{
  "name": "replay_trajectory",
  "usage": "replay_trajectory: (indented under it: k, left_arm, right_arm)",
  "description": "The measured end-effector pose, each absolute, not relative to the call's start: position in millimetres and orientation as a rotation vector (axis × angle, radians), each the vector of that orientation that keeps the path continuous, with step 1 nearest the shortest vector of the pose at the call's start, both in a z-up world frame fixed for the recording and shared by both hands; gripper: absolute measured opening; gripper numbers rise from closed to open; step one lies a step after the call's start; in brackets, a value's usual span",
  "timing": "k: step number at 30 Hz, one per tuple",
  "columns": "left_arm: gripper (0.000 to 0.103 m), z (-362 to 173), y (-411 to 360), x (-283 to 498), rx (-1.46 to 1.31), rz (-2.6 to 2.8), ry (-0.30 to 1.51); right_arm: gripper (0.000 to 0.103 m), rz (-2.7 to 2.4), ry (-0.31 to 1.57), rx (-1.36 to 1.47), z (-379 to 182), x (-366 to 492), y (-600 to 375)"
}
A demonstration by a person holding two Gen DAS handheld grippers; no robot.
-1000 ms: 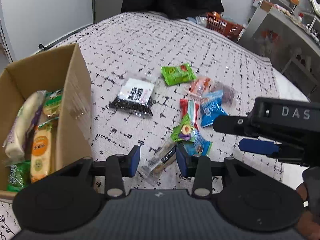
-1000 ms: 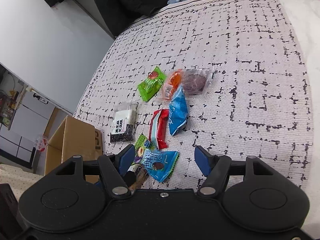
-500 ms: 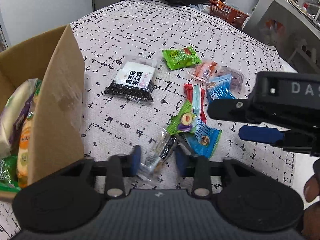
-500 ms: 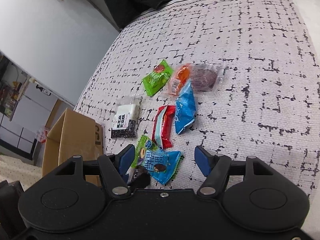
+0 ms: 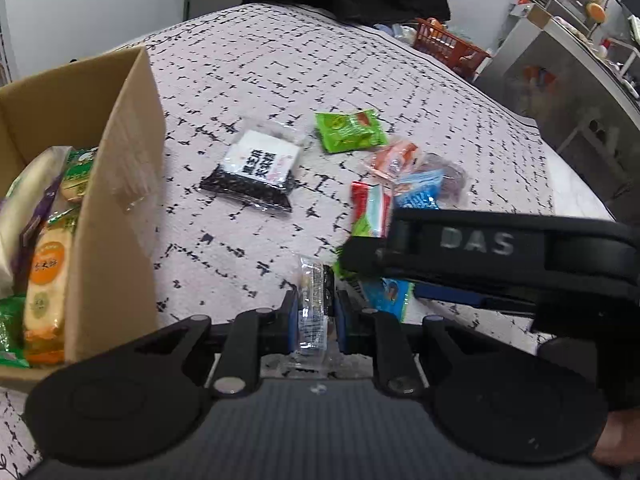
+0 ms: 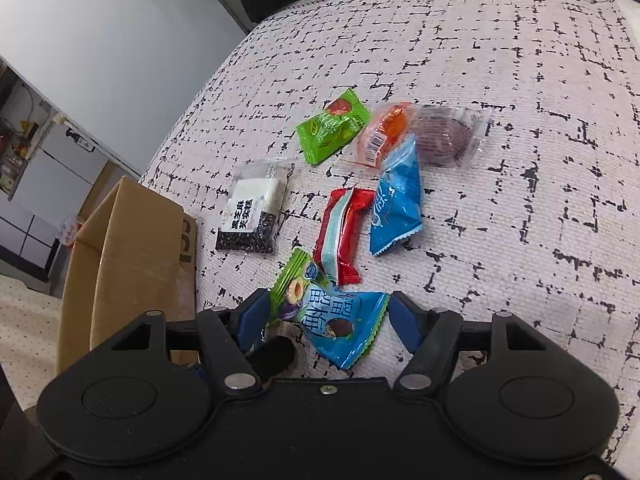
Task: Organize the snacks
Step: 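Move the left gripper to the clear wrapped snack and close on it, then grasp the blue-and-green snack packet with the right gripper and lift it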
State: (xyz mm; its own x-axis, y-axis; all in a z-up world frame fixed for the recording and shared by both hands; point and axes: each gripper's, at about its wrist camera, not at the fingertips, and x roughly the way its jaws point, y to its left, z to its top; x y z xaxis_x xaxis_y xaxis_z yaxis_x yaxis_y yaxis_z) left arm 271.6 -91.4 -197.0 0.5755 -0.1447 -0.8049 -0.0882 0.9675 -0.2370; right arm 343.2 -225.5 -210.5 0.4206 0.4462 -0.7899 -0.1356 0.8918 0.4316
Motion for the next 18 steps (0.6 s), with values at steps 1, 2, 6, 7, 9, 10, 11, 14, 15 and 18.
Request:
replay_trajectory:
  k: [1,2,6,7,9,10,11,14,15,18]
  left_arm:
    - [0.018,-196.8,-92.3,271.3,-0.262,-0.035,0.96]
    - [0.018,-197.1,-92.2,271.1,-0.268,-0.037,0.962]
    - [0.018,-197.7,-89.5,271.2,-0.29,-0.041,0.966]
    - [0.018,-197.5,-89.3,271.1,-0.288,-0.036,0.967]
    - [0.018,-197.8,-87.6,270.9,-0.297,-0.035,0.967]
    - [0.018,-197.3,-86.8,271.0,-0.299,-0.033,0.967]
    - [0.018,-196.4,-86.3,271.1,-0.299,-0.032,0.964]
    - [0.018,-194.4,-85.3,270.6,-0.302,-0.028,0.964]
    - [0.018,-193.6,-85.5,270.0,-0.298,-0.026,0.961]
    - [0.018,-190.3,-84.6,267.3,-0.294,-0.02,0.948]
  right_arm:
    - [0.066,0.371,1.079,0.32,-210.3,343.3,-224.5]
    - [0.066,0.369,1.078,0.317,-210.4,343.2,-223.9]
    - [0.054,0.35,1.077,0.268,-210.5,341.9,-221.6]
    - [0.048,0.339,1.077,0.253,-212.1,342.9,-220.1]
    - [0.042,0.341,1.078,0.258,-213.0,343.5,-222.4]
    - [0.038,0.343,1.077,0.255,-212.6,343.2,-223.3]
    - [0.03,0.349,1.074,0.253,-212.0,342.7,-223.7]
    - [0.02,0.365,1.065,0.237,-208.4,340.0,-222.7]
    - [0.019,0.364,1.061,0.229,-207.3,339.0,-222.2]
    - [0.014,0.352,1.062,0.232,-204.9,338.4,-224.4]
